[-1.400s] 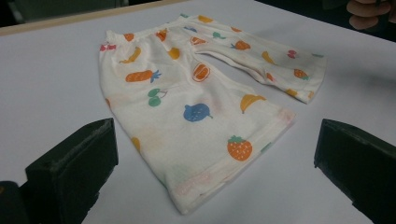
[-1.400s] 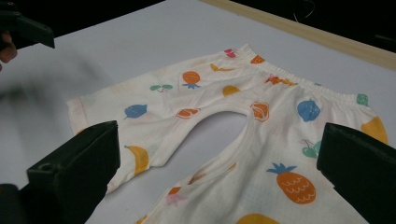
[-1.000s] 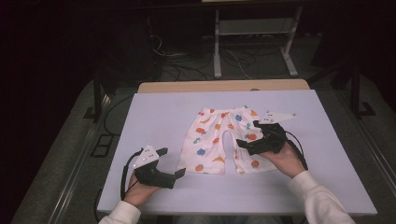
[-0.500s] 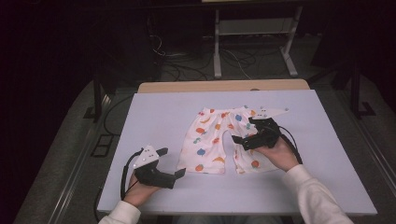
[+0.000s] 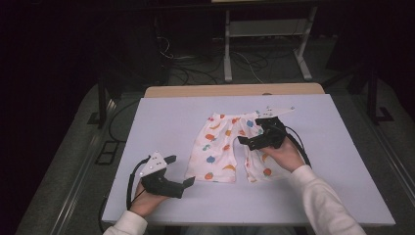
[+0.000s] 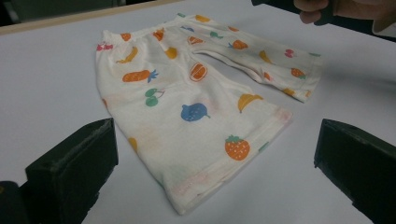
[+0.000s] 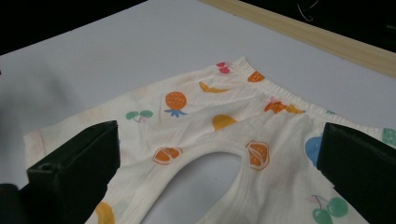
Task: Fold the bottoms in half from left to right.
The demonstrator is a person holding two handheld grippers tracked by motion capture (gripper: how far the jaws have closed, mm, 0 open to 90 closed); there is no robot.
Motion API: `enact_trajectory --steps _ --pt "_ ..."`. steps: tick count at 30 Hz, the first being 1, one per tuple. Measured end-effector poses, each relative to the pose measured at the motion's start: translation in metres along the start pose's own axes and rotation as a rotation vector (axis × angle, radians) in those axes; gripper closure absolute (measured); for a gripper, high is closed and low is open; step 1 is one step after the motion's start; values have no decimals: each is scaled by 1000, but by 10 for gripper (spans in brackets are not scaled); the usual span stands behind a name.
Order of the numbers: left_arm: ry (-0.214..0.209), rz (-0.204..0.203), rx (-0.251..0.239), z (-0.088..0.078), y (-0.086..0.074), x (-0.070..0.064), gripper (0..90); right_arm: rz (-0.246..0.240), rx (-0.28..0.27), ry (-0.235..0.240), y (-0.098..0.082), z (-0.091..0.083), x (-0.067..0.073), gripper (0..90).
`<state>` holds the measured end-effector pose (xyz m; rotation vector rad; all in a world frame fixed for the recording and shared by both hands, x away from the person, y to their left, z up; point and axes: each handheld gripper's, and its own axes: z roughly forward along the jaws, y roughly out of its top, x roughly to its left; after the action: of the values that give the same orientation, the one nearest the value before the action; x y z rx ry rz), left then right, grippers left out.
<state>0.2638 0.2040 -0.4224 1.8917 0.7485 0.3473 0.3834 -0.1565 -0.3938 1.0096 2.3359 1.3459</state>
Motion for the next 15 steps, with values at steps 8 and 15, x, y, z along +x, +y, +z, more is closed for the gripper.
enact_trajectory --steps 8,15 --pt "-2 -2 -3 0 0 0 0 -1 -21 -5 17 8 -2 0" --pt "-5 0 -3 0 0 -1 0 -13 -15 -6 31 16 -1 0"
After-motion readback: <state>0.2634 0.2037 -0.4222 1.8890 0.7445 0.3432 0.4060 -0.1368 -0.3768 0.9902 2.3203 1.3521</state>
